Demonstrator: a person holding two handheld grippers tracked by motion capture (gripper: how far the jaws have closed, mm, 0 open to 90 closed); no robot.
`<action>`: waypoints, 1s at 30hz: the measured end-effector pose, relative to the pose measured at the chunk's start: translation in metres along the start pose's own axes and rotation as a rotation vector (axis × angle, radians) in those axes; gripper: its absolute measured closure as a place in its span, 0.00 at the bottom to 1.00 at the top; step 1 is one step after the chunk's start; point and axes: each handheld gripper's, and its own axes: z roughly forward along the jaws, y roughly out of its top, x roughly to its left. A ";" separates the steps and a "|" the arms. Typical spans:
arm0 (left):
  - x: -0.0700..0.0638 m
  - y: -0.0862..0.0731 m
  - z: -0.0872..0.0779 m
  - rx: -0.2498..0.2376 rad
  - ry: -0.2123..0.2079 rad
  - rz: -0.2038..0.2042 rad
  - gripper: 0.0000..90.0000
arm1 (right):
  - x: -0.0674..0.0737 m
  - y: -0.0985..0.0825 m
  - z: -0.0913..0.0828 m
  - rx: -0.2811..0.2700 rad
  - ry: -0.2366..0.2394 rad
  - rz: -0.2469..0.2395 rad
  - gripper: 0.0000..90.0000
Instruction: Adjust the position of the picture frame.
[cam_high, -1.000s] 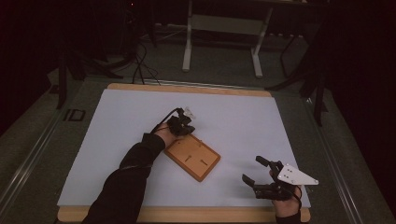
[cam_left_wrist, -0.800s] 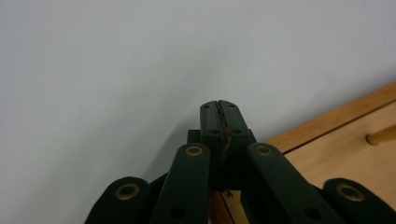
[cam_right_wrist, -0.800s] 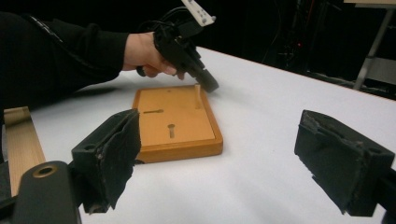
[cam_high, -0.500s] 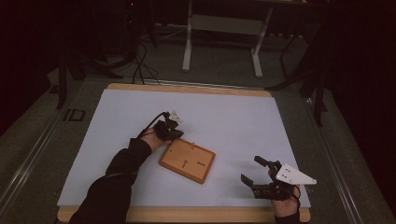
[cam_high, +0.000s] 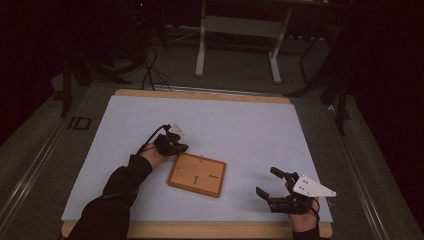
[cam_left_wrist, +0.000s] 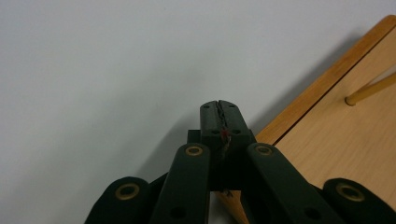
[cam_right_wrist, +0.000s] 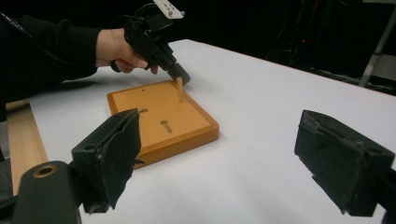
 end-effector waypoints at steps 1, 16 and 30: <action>-0.001 -0.001 -0.001 0.001 0.001 -0.001 1.00 | 0.000 0.000 0.000 0.000 0.000 0.000 0.16; -0.009 -0.012 -0.017 -0.004 0.004 -0.007 1.00 | 0.000 0.000 0.003 0.003 0.005 0.002 0.16; -0.004 -0.012 -0.008 0.023 0.028 -0.009 1.00 | -0.001 0.000 0.004 0.004 0.006 0.004 0.16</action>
